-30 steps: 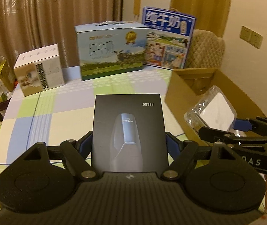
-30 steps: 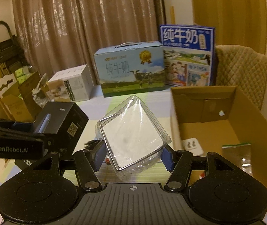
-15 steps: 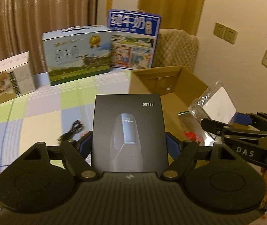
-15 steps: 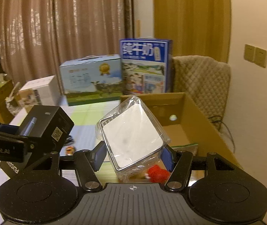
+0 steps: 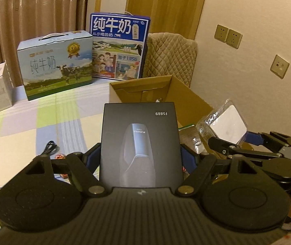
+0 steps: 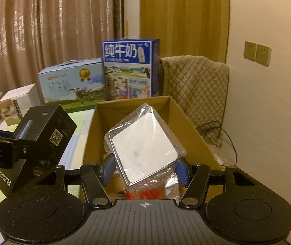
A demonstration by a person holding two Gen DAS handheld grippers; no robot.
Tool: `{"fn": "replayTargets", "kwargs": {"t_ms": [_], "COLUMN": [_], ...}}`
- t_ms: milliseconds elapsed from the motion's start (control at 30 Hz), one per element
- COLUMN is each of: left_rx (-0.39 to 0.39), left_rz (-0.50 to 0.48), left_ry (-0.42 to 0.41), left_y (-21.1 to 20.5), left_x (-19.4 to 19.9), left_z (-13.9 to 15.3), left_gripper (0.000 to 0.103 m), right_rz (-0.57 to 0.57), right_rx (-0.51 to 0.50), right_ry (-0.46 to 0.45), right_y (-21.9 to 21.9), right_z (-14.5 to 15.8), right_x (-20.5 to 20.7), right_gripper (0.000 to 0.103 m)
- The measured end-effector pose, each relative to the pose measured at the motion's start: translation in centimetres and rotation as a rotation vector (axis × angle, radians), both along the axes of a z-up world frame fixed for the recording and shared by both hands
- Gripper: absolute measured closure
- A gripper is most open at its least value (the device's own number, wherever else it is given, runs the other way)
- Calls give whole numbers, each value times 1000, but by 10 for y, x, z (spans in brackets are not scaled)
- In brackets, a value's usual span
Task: Organize objects
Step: 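Carry the black box into the cardboard box and open the left tool while the right tool carries the pad, then open the right tool to drop the wrapped white pad into the cardboard box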
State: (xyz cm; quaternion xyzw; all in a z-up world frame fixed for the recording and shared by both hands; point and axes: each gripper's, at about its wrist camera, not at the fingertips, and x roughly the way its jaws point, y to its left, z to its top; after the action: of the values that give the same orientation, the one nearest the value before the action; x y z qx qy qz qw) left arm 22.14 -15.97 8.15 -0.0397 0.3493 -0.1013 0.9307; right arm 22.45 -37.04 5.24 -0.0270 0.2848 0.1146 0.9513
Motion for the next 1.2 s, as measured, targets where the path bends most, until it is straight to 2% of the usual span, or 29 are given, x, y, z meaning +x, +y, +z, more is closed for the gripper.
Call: {"fn": "replayTargets", "kwargs": {"t_ms": [500,733,1200], "left_rx": [-26,-94,-76], "left_rz": [-45,-59,-8], "left_ry": [-5,-26,-28], "left_y": [-41,-55,-31], "left_x": [26,41,36], "left_z": [-8,-15,-14], "left_gripper": [27,26,23], "right_rz": [-74,-102,-87], "right_rx": [5,16,45], "right_ry": [41,64,79], "right_y": [-35,-48,-42], "right_z": [-13,-18,-19], "right_x": [29,36,39], "right_gripper": [45,45,45]}}
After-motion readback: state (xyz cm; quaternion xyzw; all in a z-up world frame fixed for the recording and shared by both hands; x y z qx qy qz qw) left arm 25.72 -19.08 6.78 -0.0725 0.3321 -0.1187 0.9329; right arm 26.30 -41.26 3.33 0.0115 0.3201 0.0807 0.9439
